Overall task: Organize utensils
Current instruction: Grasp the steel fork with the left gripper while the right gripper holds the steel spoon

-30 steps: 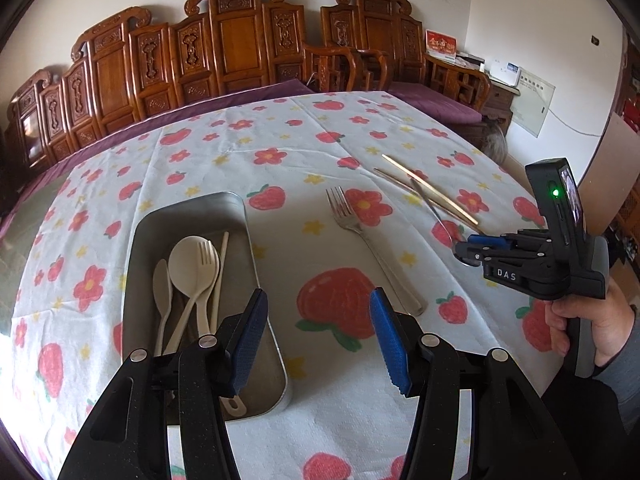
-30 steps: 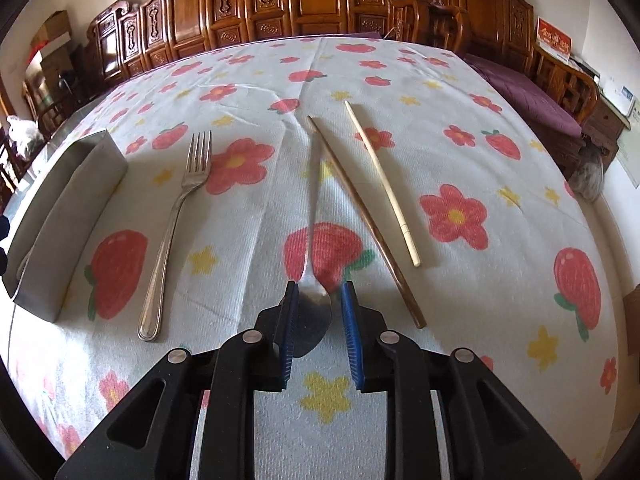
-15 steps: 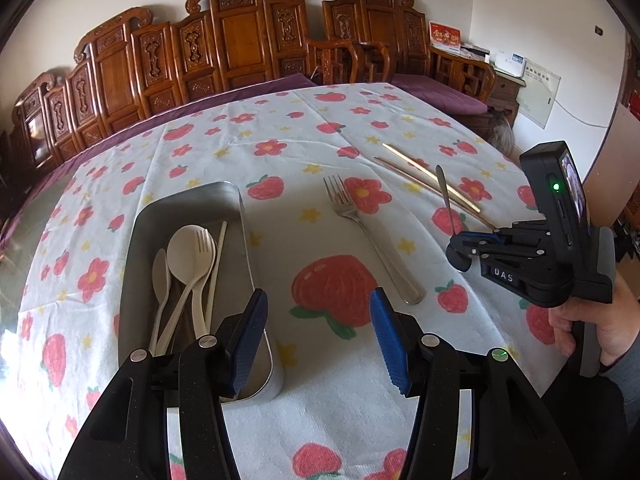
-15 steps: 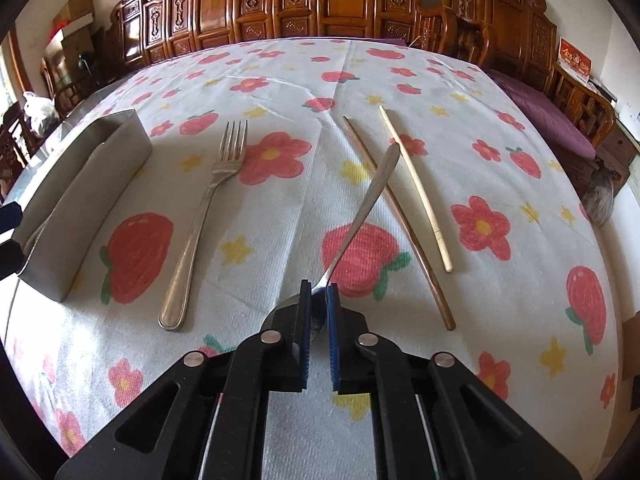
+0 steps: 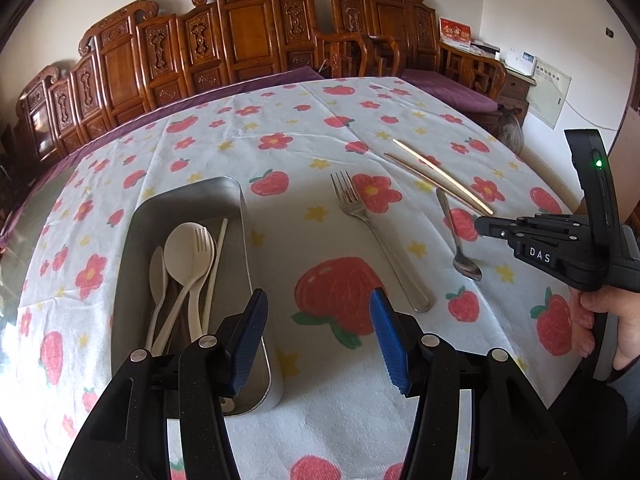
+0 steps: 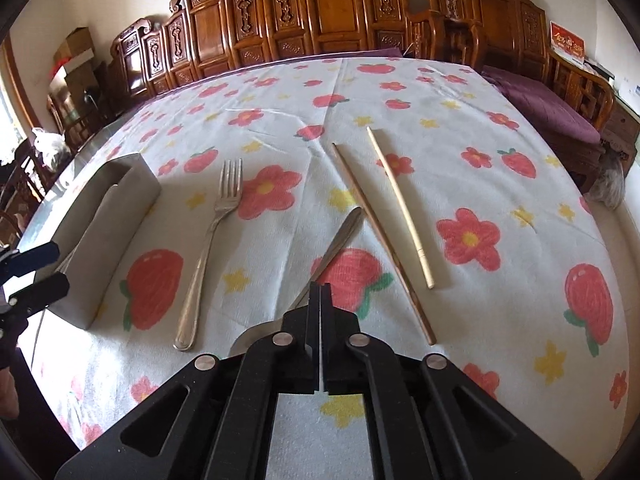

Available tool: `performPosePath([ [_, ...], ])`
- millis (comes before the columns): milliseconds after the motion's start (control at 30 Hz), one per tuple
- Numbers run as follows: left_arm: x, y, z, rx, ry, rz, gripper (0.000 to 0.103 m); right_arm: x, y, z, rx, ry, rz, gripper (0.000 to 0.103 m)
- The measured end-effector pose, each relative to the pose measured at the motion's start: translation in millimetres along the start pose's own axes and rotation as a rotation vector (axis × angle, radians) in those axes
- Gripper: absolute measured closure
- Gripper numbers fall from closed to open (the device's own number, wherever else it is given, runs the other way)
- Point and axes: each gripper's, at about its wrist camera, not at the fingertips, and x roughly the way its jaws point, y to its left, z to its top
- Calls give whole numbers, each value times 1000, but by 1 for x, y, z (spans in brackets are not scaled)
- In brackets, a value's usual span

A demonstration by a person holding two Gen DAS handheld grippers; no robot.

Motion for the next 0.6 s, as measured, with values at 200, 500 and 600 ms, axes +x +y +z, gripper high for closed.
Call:
performPosePath([
  [200,-3,-2,-5,-8,2,-15,52,3,35,-8,-97,14,18,83],
  [500,-19,9,-12,-35,1,-10,52,10,63,-27,-253,64,-90,82],
  [600,-25,8,-12,-35,-8,-9,52,8,56,-29,-250,59,-121,82],
])
